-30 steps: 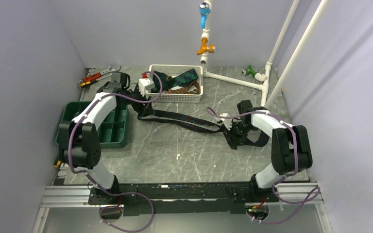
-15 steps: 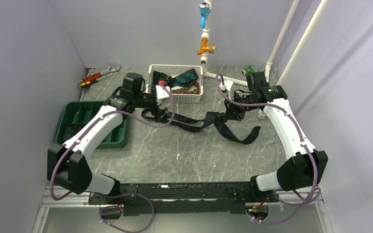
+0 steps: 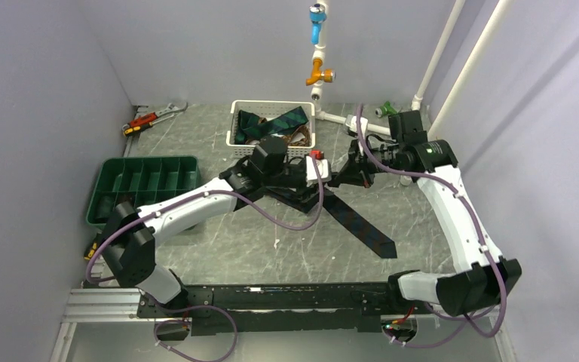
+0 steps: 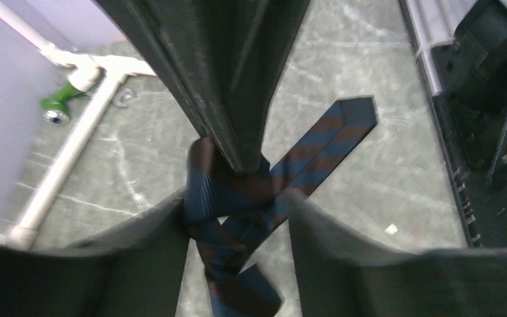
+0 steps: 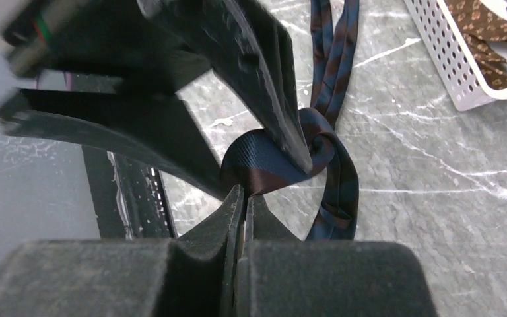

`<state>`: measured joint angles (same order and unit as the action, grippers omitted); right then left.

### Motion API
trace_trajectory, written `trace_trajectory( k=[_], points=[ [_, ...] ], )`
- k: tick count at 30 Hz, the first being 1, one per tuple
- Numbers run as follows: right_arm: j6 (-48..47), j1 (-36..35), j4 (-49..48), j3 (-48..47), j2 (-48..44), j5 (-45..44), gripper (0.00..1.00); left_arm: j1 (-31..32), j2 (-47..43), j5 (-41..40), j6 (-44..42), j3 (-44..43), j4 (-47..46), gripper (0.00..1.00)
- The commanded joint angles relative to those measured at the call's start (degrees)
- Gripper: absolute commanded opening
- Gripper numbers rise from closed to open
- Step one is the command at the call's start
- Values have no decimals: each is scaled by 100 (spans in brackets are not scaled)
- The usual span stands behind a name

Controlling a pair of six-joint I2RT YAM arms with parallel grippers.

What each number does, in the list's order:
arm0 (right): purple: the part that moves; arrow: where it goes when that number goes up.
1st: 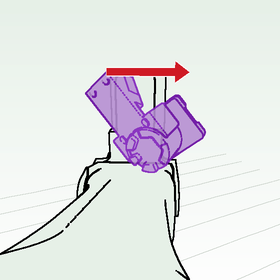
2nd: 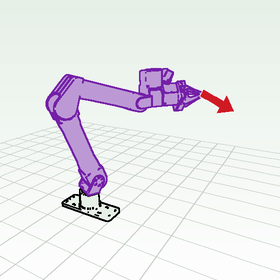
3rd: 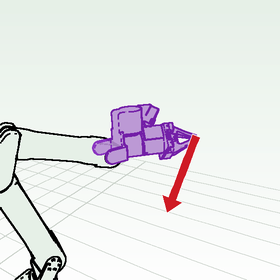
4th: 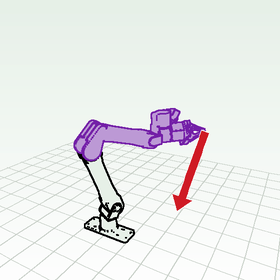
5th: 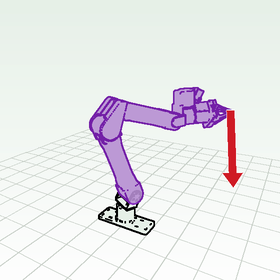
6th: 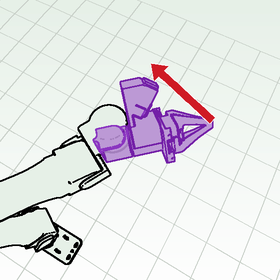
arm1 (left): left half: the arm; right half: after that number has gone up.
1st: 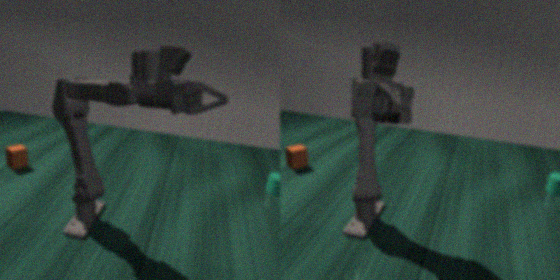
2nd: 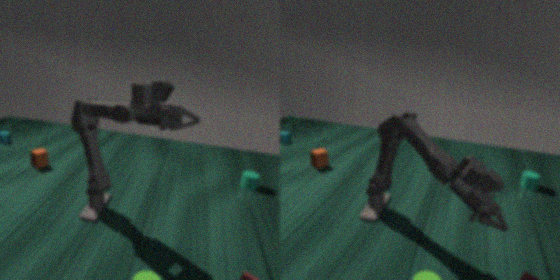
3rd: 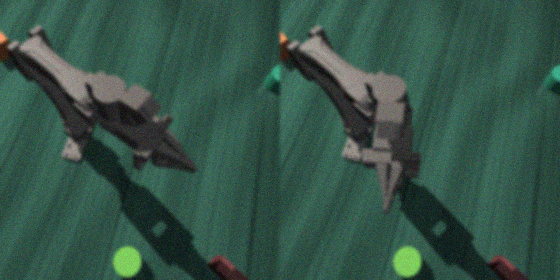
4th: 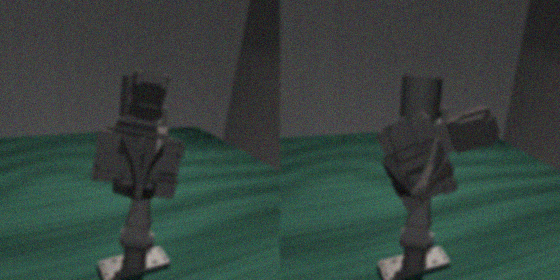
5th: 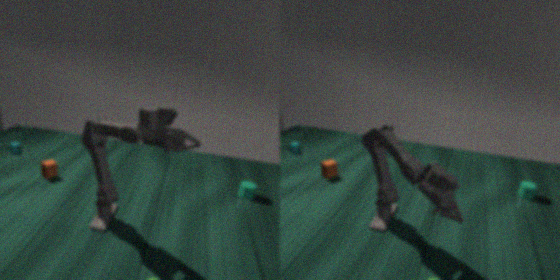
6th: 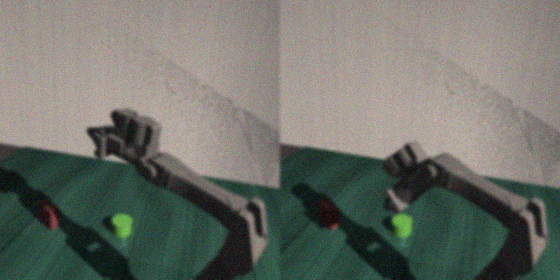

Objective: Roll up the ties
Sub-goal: Flatten out the tie at the center of the board.

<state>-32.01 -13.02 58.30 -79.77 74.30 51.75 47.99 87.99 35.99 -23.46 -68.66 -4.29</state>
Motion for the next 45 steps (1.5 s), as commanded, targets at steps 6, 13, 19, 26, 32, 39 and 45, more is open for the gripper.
trace_trajectory(
  k=[6, 13, 19, 26, 32, 39, 45],
  points=[
    [336, 44, -777, 928, -1119, -972, 49, -762, -390, -213, 1070, -740, 1050, 0],
    [-354, 21, -1867, 2229, -70, -2173, 75, -2016, -1540, 746, 526, -930, 2543, 0],
    [-124, -277, -2713, 1207, 1707, -1998, 86, -2539, -2013, 1781, -311, -675, 3543, 0],
    [-402, -1177, -3313, 1182, 2386, -2100, 89, -2555, -2577, 1842, -1702, -413, 4894, 0],
    [-546, -1588, -3518, 1342, 2684, -2295, 77, -2508, -2885, 1875, -2944, -248, 6443, 2],
    [-183, -1836, -3852, 939, 2743, -3354, 0, -922, -3184, 864, -4610, 392, 7753, 28],
    [805, -1828, -3567, -243, 1558, -2794, 0, -1815, -3667, 307, -2515, 644, 5460, 90]
  ],
)
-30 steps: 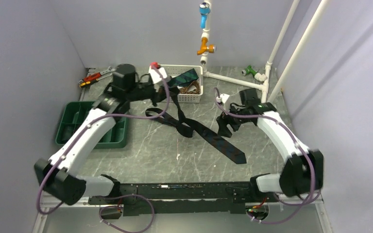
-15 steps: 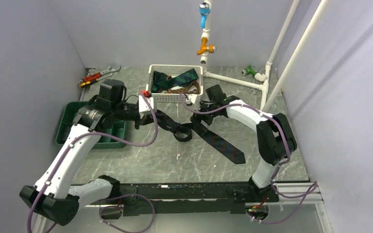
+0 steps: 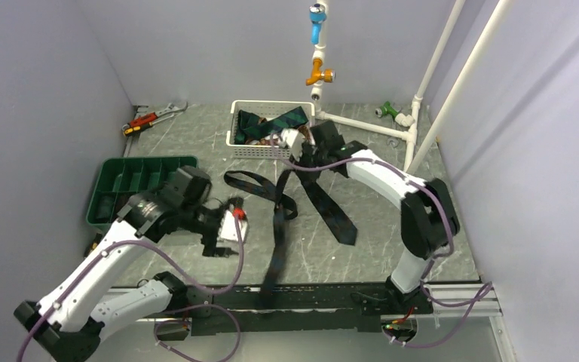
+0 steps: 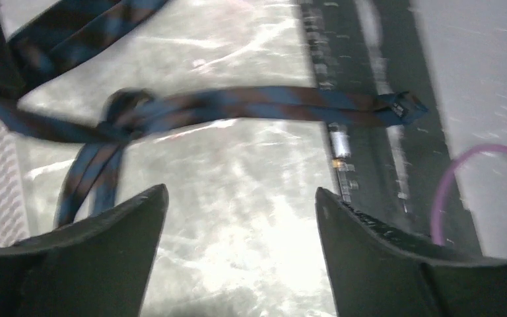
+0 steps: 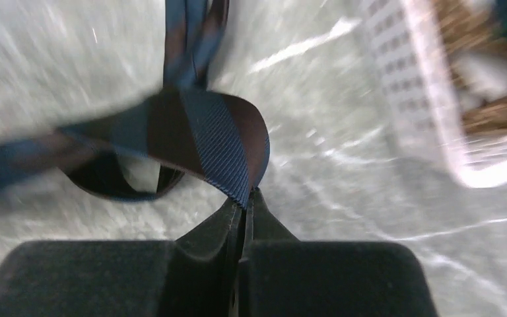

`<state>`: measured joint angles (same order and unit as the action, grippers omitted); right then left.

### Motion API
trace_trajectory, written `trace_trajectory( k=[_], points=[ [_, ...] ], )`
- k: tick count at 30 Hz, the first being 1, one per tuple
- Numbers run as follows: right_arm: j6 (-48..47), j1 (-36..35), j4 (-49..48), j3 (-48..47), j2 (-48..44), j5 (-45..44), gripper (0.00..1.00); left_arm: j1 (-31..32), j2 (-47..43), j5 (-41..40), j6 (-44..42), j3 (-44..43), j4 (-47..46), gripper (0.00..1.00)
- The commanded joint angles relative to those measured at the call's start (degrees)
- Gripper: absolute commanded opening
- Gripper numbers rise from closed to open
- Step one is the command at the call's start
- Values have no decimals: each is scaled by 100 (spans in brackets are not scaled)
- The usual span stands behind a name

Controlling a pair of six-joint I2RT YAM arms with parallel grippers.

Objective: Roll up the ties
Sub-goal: Flatten out the tie at the center of the board.

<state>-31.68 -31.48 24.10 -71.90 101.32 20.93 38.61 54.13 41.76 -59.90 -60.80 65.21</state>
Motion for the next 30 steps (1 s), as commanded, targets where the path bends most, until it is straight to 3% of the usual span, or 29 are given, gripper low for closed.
trace_trajectory(
  k=[1, 3, 5, 7, 12, 17, 25, 28, 30],
  points=[
    [921, 15, -132, -1213, -1324, 326, 0, -1335, -234, -32, 1619, -238, -1867, 98],
    [1172, 21, -193, -1503, -1642, 380, 0, -1971, -16, 260, 2559, -493, -2488, 100],
    [1312, 21, -229, -1755, -1966, 427, 0, -2297, 352, 741, 2934, -804, -2721, 99],
    [1413, 14, -334, -2003, -2227, 470, 0, -2348, 561, 1131, 3156, -872, -3124, 99],
    [1541, 19, -269, -3139, -2347, 327, 0, -2157, 775, 1706, 3943, -353, -5185, 99],
    [1560, 6, -116, -4135, -2236, 115, 0, -1399, 1246, 1412, 3251, -533, -5375, 100],
    [1491, 11, -84, -4810, -2252, -27, 0, -981, 1682, 1243, 3225, -315, -5913, 99],
    [1490, 11, -62, -5029, -2161, -144, 0, -539, 1898, 1647, 2990, -523, -5236, 99],
    [1446, 12, -118, -5011, -2134, -253, 0, -215, 1941, 1470, 2930, -526, -5066, 99]
  ],
)
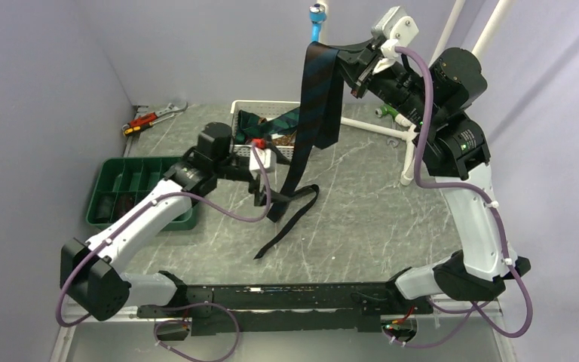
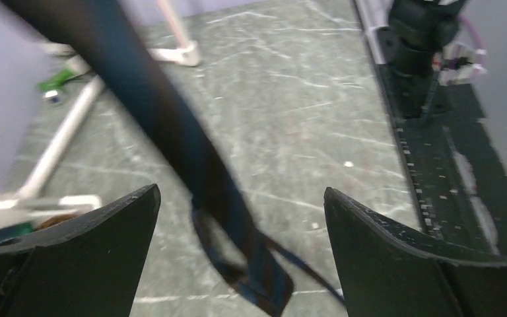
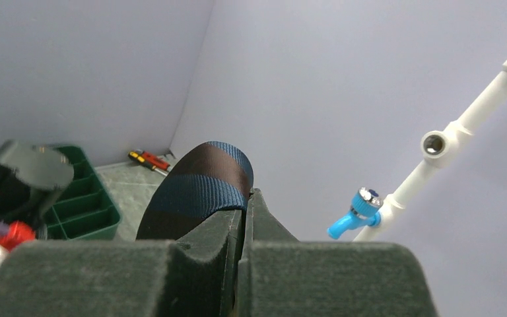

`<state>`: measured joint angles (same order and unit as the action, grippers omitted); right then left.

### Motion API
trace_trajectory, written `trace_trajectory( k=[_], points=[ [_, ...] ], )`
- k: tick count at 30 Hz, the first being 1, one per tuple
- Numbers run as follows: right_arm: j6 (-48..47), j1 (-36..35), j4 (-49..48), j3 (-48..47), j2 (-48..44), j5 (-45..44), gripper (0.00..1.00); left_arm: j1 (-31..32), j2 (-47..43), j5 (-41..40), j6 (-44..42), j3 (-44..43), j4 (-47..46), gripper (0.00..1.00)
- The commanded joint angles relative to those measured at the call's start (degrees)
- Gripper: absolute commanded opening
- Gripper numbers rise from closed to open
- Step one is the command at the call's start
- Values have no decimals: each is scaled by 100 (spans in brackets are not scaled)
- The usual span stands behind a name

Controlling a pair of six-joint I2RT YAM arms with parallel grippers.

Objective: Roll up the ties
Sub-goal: Flatten out the tie at the center of the board.

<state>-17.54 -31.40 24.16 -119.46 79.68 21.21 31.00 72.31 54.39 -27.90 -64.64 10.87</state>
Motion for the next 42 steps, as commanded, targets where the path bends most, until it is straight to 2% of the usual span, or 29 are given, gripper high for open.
trace_trajectory(
  k=[1, 4, 9, 16, 19, 22, 24, 25, 28, 31, 32, 35, 37, 40, 42],
  points=[
    [27, 13, -180, -227, 28, -356, 0, 589, 113, 192, -38, -22, 169, 99],
    [-59, 9, -292, -195, 21, -526, 0, 605, 113, 29, 301, 255, -12, 91],
    [-144, 8, -532, -132, -16, -720, 0, 642, 290, 23, 529, 731, -544, 66],
    [-195, 49, -623, -69, -27, -953, 0, 920, 736, 207, 551, 807, -932, 63],
    [-212, 141, -663, 17, -47, -1091, 0, 942, 693, 238, 365, 871, -711, 47],
    [-286, 448, -652, 449, -125, -1090, 0, 959, 282, 423, 299, 749, -244, 17],
    [-353, 829, -753, 1206, -270, -949, 0, 988, -112, 425, 826, 399, -260, 0],
    [-352, 1096, -800, 1689, -346, -746, 0, 982, -275, 429, 1205, 117, -372, 0],
    [-543, 1757, -658, 3122, -387, -241, 0, 955, -340, 399, 1685, -1534, -281, 0],
    [-723, 1883, -446, 4193, -347, 430, 1, 917, 363, 244, 1732, -3650, 138, 0],
    [-661, 1869, -300, 4343, -352, 778, 8, 900, 648, 101, 1787, -4335, 356, 0],
    [-149, 1701, 13, 4412, -448, 1589, 50, 676, 1529, -74, 2349, -6173, 378, 0],
    [38, 1622, 109, 4435, -726, 1755, 67, 478, 1927, -203, 2813, -6897, 129, 0],
    [263, 1619, 133, 4438, -1326, 1784, 84, 156, 1998, -287, 3838, -6763, -676, 0],
    [503, 1619, 212, 4240, -1574, 1963, 95, 132, 1864, -317, 3868, -6395, -835, 0]
  ],
)
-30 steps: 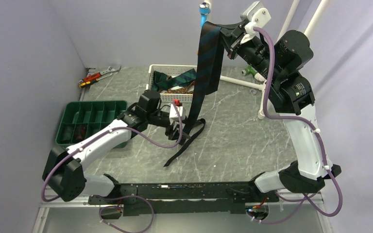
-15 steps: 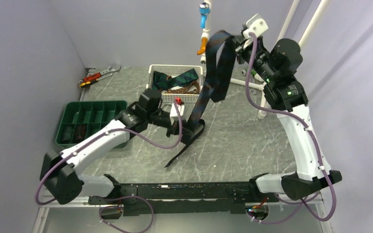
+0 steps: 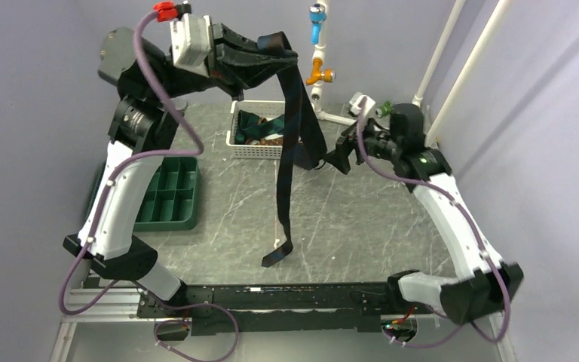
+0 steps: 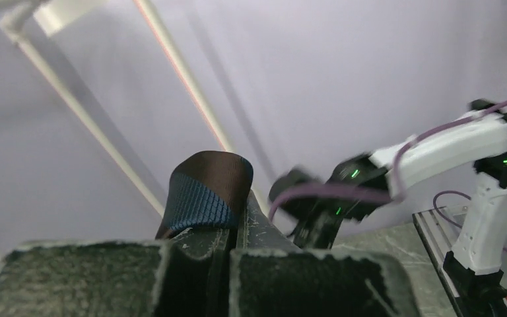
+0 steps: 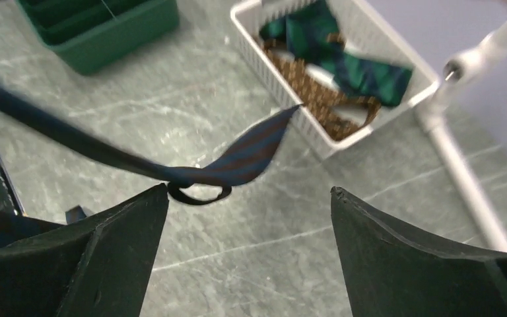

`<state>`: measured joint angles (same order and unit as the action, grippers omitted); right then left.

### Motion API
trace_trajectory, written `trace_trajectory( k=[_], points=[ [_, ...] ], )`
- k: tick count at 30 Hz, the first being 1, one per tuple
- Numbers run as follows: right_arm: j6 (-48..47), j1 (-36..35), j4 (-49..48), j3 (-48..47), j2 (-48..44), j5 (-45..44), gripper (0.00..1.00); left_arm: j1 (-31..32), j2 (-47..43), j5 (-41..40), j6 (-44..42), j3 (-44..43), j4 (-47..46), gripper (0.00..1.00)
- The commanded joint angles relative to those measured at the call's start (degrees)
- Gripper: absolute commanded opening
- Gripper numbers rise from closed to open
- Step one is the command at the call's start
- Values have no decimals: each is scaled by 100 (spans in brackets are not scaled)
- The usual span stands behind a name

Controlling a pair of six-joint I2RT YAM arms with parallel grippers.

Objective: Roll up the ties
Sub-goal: Flatten out the tie at the center of the board.

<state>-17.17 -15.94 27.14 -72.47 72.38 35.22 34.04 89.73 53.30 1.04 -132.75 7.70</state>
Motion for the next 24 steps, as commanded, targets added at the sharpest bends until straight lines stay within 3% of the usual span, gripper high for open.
trace_trajectory(
  k=[1, 7, 12, 18, 24],
  points=[
    [565, 57, -52, -565, -903, 733, 99, -177, 27, -179, 992, 617, -607, 0],
    [943, -731, -335, -1119, -705, 839, 100, -176, -73, -319, 562, 617, 38, 0],
    [1632, -1195, -1142, -1603, -181, 796, 100, -176, -274, -110, 509, 1030, 53, 0],
    [1067, -1211, -1365, -1996, 29, 773, 100, -175, -380, 332, 728, 1178, -148, 0],
    [700, -1227, -771, -2123, -197, 1342, 100, -171, -450, 386, 300, 1193, 277, 0]
  ],
)
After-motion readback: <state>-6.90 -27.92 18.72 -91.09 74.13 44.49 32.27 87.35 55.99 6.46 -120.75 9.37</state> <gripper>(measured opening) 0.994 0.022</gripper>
